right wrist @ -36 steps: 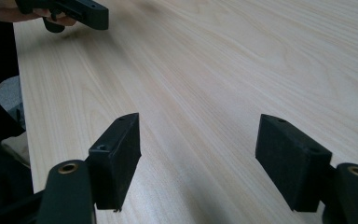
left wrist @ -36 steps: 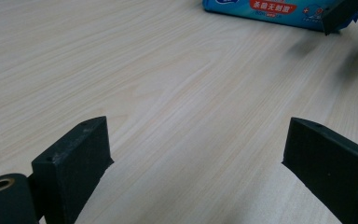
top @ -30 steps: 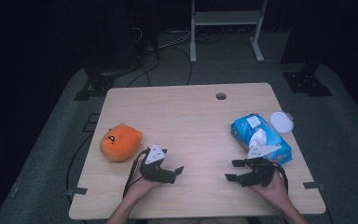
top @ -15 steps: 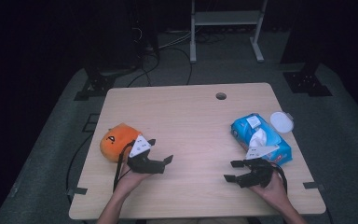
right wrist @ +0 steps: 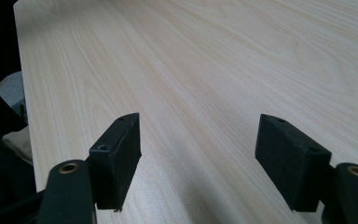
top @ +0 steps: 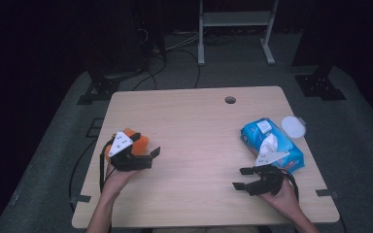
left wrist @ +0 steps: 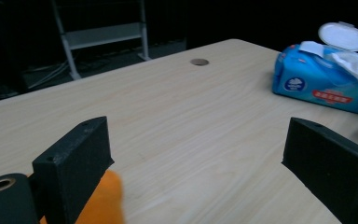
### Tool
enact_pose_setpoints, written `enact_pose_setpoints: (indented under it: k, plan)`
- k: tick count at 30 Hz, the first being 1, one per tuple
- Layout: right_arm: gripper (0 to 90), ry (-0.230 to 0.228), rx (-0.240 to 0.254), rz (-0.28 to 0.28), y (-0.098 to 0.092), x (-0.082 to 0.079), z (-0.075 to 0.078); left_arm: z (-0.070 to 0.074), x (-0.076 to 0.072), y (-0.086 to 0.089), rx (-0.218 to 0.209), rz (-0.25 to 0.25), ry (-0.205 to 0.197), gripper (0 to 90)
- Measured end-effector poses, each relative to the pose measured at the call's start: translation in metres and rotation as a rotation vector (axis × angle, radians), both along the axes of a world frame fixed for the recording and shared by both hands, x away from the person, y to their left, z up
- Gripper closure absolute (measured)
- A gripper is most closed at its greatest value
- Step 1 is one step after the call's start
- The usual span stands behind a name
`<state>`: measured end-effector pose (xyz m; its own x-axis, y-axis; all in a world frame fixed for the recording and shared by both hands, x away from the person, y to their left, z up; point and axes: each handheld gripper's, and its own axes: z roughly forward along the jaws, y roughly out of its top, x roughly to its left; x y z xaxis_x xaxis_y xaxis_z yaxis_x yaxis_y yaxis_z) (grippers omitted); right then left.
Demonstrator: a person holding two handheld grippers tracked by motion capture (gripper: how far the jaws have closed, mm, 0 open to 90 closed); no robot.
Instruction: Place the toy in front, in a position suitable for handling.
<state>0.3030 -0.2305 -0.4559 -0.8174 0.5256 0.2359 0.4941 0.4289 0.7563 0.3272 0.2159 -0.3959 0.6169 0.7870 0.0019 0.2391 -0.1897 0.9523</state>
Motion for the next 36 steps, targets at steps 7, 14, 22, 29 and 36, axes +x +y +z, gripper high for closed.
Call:
enact_pose_setpoints:
  k: [7, 14, 22, 29, 36]
  plan:
    - [29.9, 0.0, -0.005, 0.003, 0.001, 0.0, -0.001, 0.008, 0.0, 0.025, -0.02, 0.066, -0.023, 7.1]
    - [30.0, -0.002, -0.005, 0.002, 0.001, 0.0, 0.0, 0.01, 0.0, 0.044, -0.025, 0.114, -0.027, 7.2]
    - [30.3, 0.0, -0.008, 0.005, 0.001, -0.001, 0.0, 0.006, 0.001, 0.057, -0.029, 0.158, -0.021, 7.2]
    - [30.5, -0.004, -0.009, 0.007, 0.001, -0.001, 0.0, 0.002, 0.003, 0.067, -0.024, 0.189, -0.02, 7.2]
    - [30.5, -0.003, -0.009, 0.006, 0.002, -0.001, 0.0, -0.009, 0.007, 0.074, -0.01, 0.223, 0.0, 7.6]
